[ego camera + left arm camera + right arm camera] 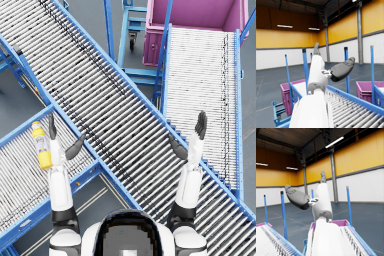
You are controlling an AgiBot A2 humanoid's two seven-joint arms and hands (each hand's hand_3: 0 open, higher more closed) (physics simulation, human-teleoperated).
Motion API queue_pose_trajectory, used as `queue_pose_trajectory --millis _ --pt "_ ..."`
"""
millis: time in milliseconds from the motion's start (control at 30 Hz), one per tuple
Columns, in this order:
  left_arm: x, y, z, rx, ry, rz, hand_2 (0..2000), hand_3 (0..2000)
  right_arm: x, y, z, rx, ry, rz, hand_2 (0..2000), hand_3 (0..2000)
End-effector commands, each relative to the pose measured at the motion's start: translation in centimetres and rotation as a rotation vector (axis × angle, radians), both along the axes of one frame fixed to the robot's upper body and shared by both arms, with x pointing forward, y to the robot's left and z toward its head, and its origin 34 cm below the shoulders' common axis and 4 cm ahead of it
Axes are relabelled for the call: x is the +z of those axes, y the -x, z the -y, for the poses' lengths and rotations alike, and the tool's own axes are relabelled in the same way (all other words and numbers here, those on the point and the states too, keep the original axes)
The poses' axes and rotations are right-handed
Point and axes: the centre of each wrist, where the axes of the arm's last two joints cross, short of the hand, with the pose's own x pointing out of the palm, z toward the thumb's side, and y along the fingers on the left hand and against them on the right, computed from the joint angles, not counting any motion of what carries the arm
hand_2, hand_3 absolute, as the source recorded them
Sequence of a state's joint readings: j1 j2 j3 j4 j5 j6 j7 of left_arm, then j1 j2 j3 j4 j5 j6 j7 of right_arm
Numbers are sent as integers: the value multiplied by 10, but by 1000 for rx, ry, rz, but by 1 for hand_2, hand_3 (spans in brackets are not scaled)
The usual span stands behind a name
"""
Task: Pick up the oil and place it on the left assembly line, put the cola on the right, and keep Sprite still
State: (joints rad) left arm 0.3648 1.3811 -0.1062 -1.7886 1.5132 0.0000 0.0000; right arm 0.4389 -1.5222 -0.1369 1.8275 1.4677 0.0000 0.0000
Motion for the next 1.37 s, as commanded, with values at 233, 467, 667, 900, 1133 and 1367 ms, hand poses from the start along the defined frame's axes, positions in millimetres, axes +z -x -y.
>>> queue_pose_trajectory --millis 233,467,667,900,1133,1367 --pt "-6 1 8 -68 37 -41 0 0 -10 1 -4 89 18 -51 0 0" --pt "-14 3 20 -180 100 -112 0 0 -23 3 -12 242 48 -138 0 0" --pt "-22 6 31 -276 157 -189 0 0 -38 6 -18 376 69 -230 0 0" --pt "-32 11 42 -378 222 -295 0 0 -57 11 -23 520 83 -351 0 0" --pt "-34 12 43 -390 230 -308 0 0 -60 12 -24 537 84 -365 0 0" --pt "-34 12 43 -391 230 -309 0 0 -60 12 -24 538 84 -367 0 0"
